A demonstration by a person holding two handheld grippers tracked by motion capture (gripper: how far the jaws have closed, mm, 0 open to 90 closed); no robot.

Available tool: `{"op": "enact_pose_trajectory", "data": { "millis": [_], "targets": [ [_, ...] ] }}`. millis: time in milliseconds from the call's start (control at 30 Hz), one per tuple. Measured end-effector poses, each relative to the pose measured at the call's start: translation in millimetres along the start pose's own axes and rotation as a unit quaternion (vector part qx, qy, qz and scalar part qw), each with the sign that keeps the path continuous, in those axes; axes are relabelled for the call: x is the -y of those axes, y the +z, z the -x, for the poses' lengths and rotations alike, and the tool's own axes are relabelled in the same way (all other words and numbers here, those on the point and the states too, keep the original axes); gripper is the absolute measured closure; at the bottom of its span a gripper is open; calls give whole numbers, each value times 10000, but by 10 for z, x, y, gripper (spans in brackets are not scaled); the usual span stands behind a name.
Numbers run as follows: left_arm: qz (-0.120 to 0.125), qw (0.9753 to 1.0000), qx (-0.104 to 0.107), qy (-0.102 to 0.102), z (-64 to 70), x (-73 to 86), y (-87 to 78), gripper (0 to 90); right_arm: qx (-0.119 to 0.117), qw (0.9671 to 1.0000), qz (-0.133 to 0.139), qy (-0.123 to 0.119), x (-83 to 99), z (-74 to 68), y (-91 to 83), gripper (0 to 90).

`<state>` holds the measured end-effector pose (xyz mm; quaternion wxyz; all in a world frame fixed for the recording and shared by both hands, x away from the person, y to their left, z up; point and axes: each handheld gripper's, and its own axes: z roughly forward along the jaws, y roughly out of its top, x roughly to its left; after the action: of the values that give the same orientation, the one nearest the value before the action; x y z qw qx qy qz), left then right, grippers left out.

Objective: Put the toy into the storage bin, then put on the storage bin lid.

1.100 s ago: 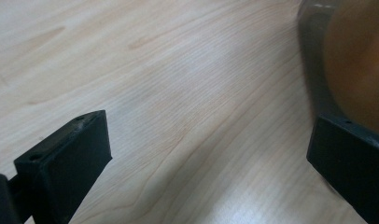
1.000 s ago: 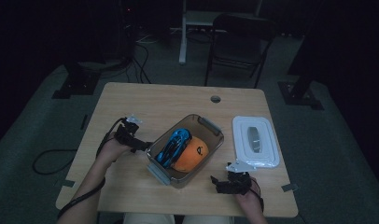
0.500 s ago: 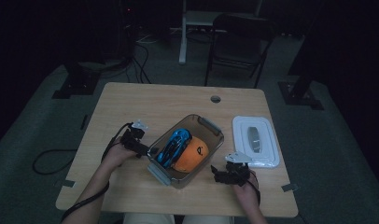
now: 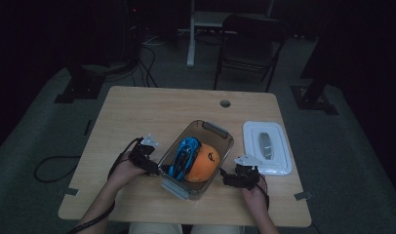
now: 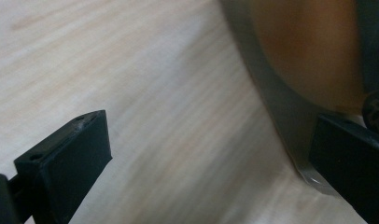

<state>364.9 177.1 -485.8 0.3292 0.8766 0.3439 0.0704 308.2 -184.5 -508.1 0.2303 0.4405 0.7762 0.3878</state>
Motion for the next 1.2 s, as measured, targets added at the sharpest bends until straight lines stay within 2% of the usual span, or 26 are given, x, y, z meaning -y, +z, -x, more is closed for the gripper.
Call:
{"op": "enact_pose_trajectory", "data": {
  "millis": [133,233,367,433,567,633,700,833,867,933,1067,1100,1133,1167,1200],
  "targets": [
    [-63,9999,-145,58,79,38,-43,4,-96,9999,26,-124,-41,-41,63,152],
    [-46,9998,-175,82,123,73,-67,4,-129,9998,20,-177,-84,-67,110,154],
    [78,9999,-97,93,180,132,-63,4,-152,9997,29,-177,-115,-59,113,153],
    [178,9997,-149,110,191,156,-55,4,-268,9995,53,-180,-113,-24,88,138],
    [418,9991,-92,-21,156,203,-33,4,-229,9997,116,-27,-96,74,-5,135],
    [456,9990,-11,26,136,209,-19,4,-257,9995,134,145,-75,141,-63,136],
    [421,9991,-4,0,114,205,-5,4,-204,9995,15,226,-61,185,-105,141],
    [458,9989,-8,36,99,190,6,4,-396,9971,-55,640,-37,260,-182,128],
    [433,9990,-27,70,98,186,6,4,-325,9976,-117,595,-33,257,-202,115],
    [484,9988,-54,98,103,180,6,4,-473,9974,-16,550,-19,270,-251,110],
    [487,9987,-86,140,106,180,15,4,-333,9976,20,603,-15,312,-337,110],
    [477,9986,-88,186,103,176,17,4,-124,9983,5,565,-10,361,-388,110],
    [477,9986,-88,186,103,176,17,4,-124,9983,5,565,-10,361,-388,110],
    [485,9986,-92,214,96,170,21,4,113,9983,-5,573,0,434,-434,127],
    [475,9985,-90,248,94,167,19,3,226,9978,5,625,8,479,-458,132]
  ]
}}
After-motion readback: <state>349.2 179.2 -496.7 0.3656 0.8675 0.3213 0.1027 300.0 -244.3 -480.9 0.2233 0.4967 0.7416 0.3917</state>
